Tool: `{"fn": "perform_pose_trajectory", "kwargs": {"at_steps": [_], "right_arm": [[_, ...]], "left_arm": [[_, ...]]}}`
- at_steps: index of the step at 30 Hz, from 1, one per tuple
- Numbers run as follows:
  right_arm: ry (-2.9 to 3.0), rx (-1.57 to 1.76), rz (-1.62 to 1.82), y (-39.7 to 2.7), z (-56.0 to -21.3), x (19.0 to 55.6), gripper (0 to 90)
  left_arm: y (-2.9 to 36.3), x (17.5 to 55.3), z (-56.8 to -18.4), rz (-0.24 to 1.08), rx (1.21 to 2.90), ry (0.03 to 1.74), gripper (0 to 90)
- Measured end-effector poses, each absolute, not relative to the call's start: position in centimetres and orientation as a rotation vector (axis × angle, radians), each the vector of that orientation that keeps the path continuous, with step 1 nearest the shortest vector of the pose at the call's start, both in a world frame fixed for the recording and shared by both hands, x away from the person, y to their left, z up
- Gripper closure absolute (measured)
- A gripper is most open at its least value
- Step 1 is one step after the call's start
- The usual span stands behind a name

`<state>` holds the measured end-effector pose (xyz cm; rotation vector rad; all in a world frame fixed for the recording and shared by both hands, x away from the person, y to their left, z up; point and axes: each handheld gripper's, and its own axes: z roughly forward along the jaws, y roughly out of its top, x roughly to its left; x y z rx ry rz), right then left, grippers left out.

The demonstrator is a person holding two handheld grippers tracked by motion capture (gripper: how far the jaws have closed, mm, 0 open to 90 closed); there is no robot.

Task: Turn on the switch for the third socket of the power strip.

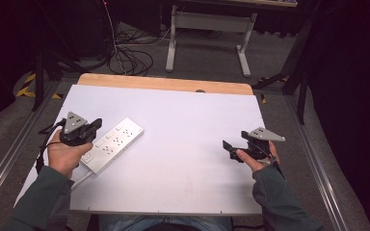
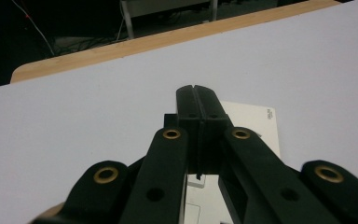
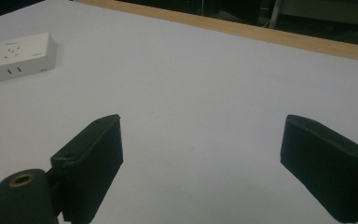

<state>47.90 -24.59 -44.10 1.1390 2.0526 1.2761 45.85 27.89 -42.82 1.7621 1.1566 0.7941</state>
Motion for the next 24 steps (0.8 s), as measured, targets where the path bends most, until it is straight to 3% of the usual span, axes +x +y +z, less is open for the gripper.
{"fn": "perform_pose_trajectory", "kwargs": {"at_steps": [24], "right_arm": [[2.047,1.143,1.281,-24.6,-44.1,47.9,13.4]], "left_arm": [[26.6,47.6,-43.5,0.773,1.845,1.157,90.0]]}}
